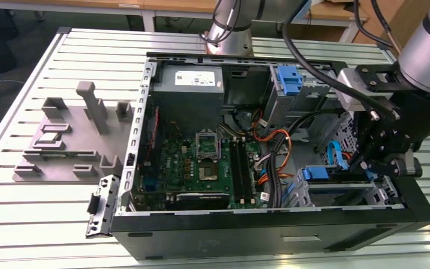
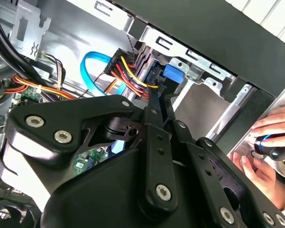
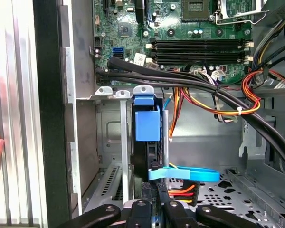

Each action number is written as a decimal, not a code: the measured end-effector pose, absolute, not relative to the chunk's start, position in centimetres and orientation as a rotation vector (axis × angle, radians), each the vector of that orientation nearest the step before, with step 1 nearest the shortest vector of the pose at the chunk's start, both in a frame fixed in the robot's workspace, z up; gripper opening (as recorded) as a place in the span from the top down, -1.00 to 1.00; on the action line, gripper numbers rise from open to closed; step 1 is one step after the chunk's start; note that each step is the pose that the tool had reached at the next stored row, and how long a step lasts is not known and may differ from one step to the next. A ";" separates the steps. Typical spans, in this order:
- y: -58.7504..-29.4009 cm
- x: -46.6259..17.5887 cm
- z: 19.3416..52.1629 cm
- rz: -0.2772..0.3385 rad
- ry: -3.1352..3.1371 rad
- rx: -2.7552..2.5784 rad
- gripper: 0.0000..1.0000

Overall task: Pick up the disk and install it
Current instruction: 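Insert the second disk wire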

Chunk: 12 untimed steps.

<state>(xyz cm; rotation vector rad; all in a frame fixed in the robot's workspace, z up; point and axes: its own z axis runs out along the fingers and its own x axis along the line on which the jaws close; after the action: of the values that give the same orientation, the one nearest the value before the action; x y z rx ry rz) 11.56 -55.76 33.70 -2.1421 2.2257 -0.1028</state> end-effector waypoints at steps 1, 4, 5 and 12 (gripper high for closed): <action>-55.8 11.5 33.7 -0.102 2.225 -2.142 0.67; -55.7 11.4 33.7 -0.099 2.224 -2.141 0.67; -55.7 11.4 33.6 -0.099 2.224 -2.140 0.67; -55.7 11.4 33.5 -0.095 2.223 -2.139 0.67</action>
<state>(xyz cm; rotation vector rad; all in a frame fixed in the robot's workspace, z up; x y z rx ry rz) 11.37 -55.75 33.54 -2.1388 2.2227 -0.0951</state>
